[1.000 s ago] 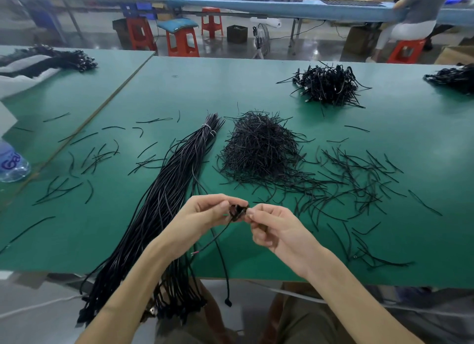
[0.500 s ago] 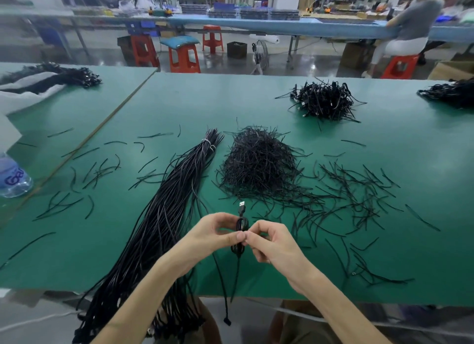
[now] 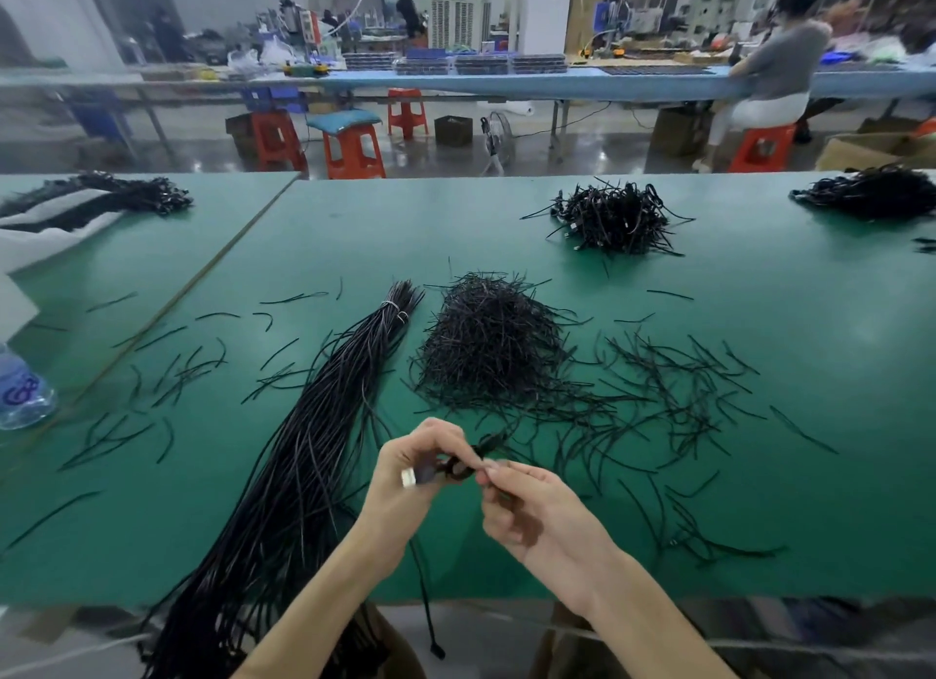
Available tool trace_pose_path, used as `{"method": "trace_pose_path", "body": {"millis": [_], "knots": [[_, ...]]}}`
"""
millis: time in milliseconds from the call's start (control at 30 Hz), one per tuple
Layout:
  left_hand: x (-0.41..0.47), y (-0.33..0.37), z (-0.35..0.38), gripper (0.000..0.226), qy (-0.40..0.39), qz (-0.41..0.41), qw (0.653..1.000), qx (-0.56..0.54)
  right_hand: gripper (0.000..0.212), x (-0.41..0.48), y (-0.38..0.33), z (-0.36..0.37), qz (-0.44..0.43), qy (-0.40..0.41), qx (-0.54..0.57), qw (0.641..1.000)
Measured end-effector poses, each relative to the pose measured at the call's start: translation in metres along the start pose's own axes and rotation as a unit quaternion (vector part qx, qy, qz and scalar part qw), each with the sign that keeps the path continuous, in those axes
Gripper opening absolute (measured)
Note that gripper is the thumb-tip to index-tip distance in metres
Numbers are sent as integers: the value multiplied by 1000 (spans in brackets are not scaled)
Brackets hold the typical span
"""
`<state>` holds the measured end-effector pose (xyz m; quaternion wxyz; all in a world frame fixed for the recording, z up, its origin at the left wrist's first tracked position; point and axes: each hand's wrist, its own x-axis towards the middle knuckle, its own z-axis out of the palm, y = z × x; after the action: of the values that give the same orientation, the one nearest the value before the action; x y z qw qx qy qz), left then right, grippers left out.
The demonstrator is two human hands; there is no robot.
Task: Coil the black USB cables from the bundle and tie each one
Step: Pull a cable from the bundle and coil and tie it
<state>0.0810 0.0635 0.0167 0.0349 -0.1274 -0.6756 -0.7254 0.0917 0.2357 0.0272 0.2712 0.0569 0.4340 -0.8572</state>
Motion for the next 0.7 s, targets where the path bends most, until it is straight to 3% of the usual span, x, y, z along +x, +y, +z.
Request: {"method": "trace_pose_path", "body": {"millis": [133,400,567,700], "knots": [[-4,4,2,50,-52,-13,996,71,10,-8,-5,-11,-14,15,-13,1000],[-5,11,3,17,-73,-124,983,111,14,-9,-7,-22,-35,9,-119,992],[-4,5,-3,45,-63,-185,980,42,18,-7,-4,-18,-25,0,-147,989],[-2,6,-8,31,-94,-156,982,51,16,-4,-1,-16,-4,-11,-149,989]]}}
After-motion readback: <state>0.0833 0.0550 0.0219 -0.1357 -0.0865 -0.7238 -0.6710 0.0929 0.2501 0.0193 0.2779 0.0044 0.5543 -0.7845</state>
